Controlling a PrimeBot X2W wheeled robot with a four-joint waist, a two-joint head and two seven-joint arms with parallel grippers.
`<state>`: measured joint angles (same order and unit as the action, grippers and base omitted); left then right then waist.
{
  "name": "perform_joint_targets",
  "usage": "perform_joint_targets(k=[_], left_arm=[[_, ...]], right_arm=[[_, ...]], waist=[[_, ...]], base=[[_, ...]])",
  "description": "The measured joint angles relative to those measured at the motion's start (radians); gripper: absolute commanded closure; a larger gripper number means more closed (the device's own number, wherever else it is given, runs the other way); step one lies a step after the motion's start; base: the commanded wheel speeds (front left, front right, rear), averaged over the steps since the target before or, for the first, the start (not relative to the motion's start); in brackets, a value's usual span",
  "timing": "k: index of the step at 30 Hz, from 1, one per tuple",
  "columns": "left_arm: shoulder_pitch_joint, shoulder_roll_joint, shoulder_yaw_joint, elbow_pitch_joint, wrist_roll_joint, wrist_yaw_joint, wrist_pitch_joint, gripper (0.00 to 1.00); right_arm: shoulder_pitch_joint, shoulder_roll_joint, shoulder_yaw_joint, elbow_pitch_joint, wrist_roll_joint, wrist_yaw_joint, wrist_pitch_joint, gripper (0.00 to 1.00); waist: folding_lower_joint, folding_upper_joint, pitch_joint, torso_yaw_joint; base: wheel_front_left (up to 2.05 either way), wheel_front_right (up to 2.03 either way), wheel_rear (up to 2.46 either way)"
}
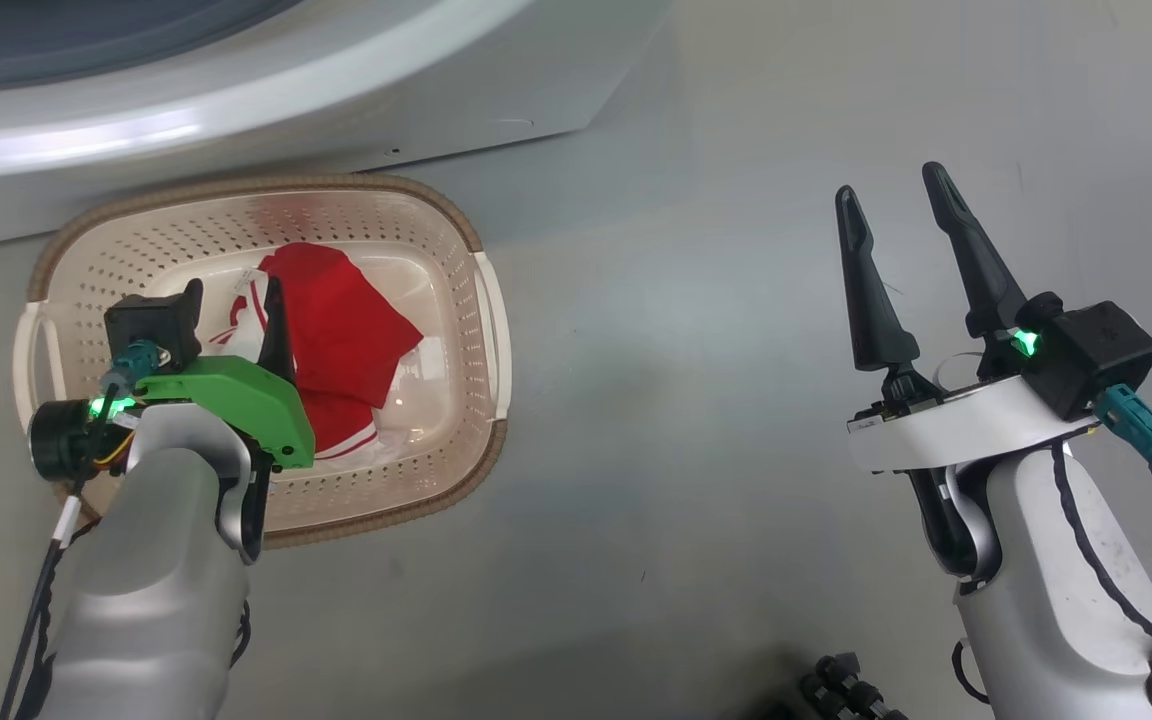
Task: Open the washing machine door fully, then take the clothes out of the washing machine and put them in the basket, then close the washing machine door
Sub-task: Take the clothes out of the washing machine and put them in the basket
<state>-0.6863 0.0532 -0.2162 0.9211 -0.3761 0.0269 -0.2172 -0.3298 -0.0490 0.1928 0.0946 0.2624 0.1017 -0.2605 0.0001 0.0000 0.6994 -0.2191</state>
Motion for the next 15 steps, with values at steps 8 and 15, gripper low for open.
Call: perform_joint_targets(k=[8,15], left_arm=[[0.015,-0.007,-0.019,-0.039,0.010,-0.025,-0.032,0.00],[0.080,-0.012,-0.022,-0.119,0.023,-0.033,-0.035,0.00]], right_arm=[[0.008,0.000,-0.023,0.025,-0.010,-0.001,0.000,0.00],[0.047,0.000,-0.050,0.054,-0.018,-0.008,0.000,0.00]], waist=[[0.0000,0.0000,-0.075,0.032],[0.0000,0.0000,-0.170,0.064]], base=[[0.00,0.00,0.00],[0.00,0.00,0.00]])
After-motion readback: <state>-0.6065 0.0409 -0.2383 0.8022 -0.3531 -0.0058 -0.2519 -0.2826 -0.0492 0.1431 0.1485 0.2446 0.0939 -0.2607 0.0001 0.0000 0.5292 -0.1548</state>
